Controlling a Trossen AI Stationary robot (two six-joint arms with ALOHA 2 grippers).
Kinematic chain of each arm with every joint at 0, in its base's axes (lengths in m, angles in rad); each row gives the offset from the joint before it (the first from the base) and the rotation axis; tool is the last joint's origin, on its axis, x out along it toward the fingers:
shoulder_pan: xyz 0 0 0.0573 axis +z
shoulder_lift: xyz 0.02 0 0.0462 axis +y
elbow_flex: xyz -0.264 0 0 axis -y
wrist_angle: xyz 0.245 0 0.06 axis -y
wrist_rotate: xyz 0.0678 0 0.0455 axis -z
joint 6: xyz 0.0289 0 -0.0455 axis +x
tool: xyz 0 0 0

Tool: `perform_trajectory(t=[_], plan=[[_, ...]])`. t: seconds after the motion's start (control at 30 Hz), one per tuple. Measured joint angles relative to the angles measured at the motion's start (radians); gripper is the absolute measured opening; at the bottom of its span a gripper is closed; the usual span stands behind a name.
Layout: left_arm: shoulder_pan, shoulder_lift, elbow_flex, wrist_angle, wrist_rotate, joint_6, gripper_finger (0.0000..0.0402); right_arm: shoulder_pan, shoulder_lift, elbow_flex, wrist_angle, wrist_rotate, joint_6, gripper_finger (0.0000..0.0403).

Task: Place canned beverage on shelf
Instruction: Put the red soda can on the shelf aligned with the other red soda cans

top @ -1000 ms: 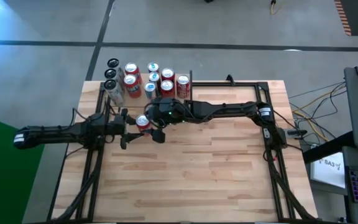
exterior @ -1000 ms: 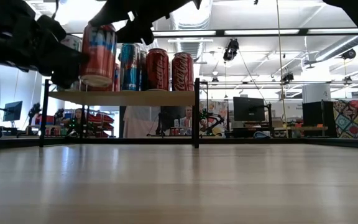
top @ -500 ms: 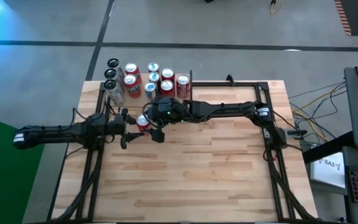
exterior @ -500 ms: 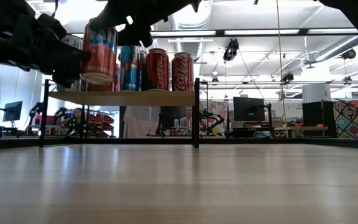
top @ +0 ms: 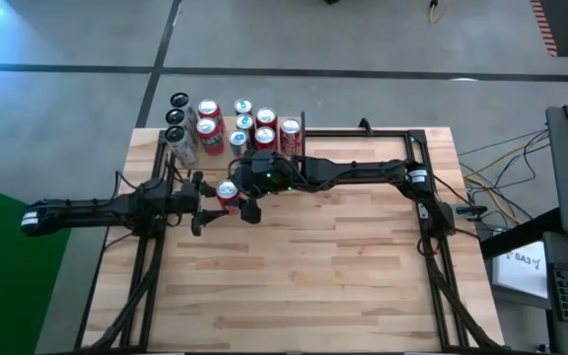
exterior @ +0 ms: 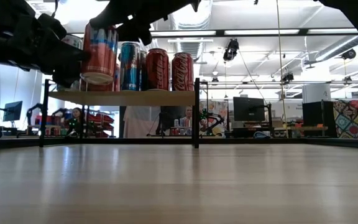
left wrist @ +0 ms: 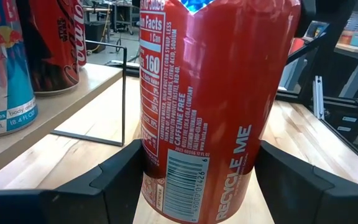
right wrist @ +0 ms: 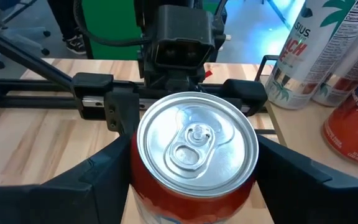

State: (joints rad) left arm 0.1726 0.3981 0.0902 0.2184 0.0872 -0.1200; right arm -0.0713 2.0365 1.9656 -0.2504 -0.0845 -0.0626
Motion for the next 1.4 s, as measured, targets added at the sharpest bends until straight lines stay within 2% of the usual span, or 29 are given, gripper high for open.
perform_trajectory(t=[0.2,0.53,0.83,1.4], plan=[[0.0,0.0,0.0,0.001,0.001,-0.019,0.0263,-0.001,0.0,0.0,0.0,-0.004,0.004,0.0274],[0.0,-0.003,0.006,0.025,0.0,-0.028,0.0329,-0.001,0.002,0.005,-0.024,-0.003,0.003,0.0274],[0.0,-0.008,0.003,0.017,0.0,-0.028,0.0333,-0.001,-0.002,0.027,-0.055,-0.003,-0.001,0.0274],[0.0,-0.007,0.002,-0.013,-0.002,-0.039,0.0334,-0.001,-0.005,0.173,-0.268,0.007,-0.02,0.0275]])
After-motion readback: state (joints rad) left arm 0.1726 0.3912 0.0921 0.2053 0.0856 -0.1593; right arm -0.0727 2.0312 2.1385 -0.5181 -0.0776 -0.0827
